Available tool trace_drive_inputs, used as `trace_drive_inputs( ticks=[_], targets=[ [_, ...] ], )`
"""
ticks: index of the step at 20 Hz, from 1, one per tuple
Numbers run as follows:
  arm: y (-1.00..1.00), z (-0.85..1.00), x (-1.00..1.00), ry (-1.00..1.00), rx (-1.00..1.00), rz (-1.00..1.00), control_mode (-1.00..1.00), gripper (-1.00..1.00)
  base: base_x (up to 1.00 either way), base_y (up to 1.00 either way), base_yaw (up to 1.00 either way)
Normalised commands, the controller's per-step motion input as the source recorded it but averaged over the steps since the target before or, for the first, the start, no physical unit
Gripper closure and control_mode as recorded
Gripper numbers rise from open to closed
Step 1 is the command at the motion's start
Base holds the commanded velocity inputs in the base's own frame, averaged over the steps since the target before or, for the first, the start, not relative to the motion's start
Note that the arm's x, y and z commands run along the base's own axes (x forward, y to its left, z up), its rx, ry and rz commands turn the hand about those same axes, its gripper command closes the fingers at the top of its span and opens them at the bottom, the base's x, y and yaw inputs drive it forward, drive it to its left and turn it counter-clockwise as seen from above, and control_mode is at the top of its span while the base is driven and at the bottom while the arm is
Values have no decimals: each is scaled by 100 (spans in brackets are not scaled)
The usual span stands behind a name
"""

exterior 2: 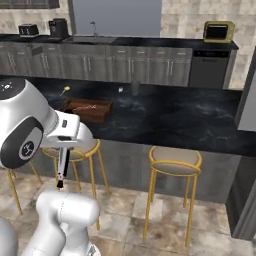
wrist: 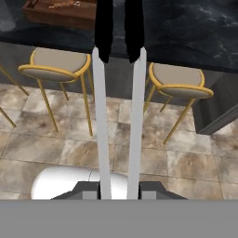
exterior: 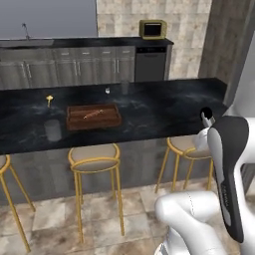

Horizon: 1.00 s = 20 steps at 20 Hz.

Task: Take the tongs from the drawer on the left and place them on the dining counter next to the tray containing the kebab skewer.

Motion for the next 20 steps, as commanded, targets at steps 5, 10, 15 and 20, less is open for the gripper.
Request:
trace_drive_inputs(
  ticks=[5,10,15,20],
  targets=[
    [0,0,0,0,0,0,100,100,56,20,-17],
    [0,0,0,0,0,0,100,100,52,40,-13],
    [0,0,0,0,0,0,100,100,48,48,-13],
    [0,0,0,0,0,0,100,100,44,26,-12]
  ],
)
